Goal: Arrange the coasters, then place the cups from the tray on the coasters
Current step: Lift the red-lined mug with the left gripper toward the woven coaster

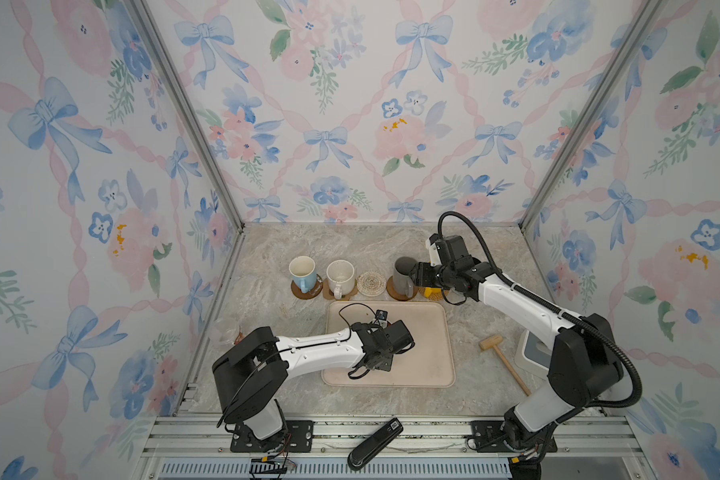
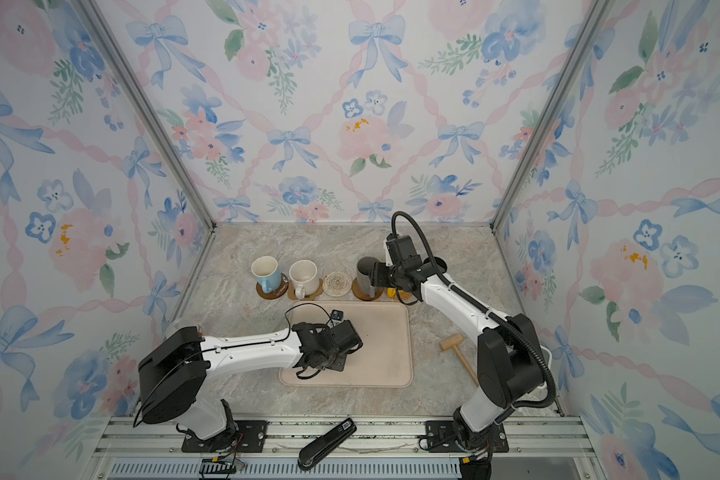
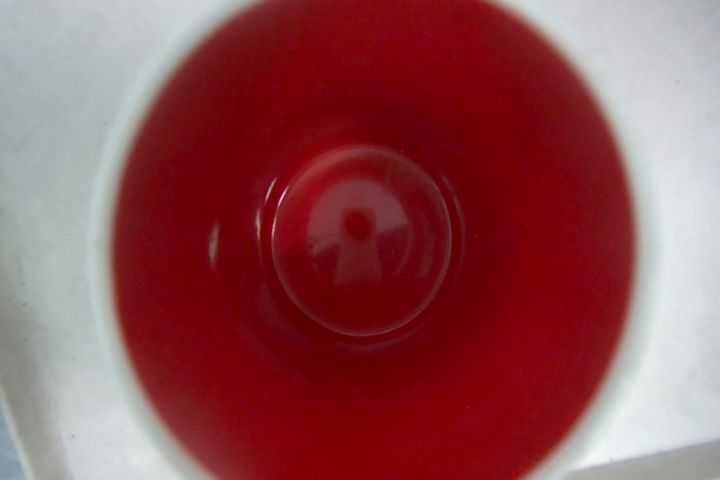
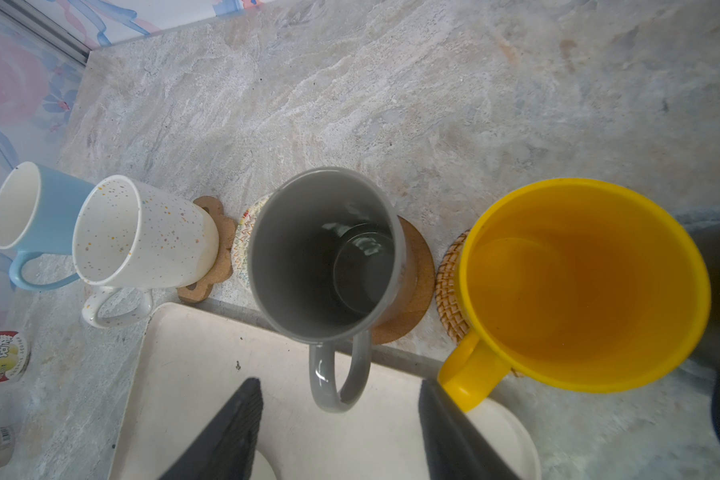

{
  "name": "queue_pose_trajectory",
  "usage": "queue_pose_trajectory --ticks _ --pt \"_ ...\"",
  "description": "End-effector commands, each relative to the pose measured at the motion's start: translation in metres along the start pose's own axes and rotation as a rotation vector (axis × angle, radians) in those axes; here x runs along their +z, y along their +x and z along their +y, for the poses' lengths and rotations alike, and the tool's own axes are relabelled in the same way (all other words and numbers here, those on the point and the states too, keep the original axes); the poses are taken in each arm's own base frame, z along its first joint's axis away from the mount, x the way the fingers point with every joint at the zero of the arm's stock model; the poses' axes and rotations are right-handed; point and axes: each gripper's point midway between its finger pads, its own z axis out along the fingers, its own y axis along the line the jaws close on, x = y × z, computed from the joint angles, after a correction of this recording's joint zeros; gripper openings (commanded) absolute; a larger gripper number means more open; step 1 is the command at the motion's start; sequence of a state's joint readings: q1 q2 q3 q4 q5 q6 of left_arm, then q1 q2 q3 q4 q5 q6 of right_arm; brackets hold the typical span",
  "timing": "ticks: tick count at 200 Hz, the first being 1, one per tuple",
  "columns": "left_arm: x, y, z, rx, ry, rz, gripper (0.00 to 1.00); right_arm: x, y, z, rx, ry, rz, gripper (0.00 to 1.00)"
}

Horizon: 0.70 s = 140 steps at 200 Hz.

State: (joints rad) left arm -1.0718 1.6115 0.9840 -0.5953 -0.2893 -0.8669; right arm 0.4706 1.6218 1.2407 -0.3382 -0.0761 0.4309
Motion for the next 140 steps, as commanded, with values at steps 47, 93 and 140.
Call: queue_pose_trajectory --ticks 47,93,140 --pt "-0.021 -0.032 -0.007 0.008 0.018 -0.092 0.0 0.004 0.003 -0.007 0.023 0.0 0.013 0.63" --pt "-0.032 -0.052 -0.006 0.012 0.017 -0.148 0.0 -0.002 0.002 -0.01 0.029 -0.003 0.006 0.63" --pt "-0.035 -0.076 0.007 0.016 -0.01 -0.18 0.0 -0.011 -0.002 -0.009 0.025 -0.01 -0.019 0.63"
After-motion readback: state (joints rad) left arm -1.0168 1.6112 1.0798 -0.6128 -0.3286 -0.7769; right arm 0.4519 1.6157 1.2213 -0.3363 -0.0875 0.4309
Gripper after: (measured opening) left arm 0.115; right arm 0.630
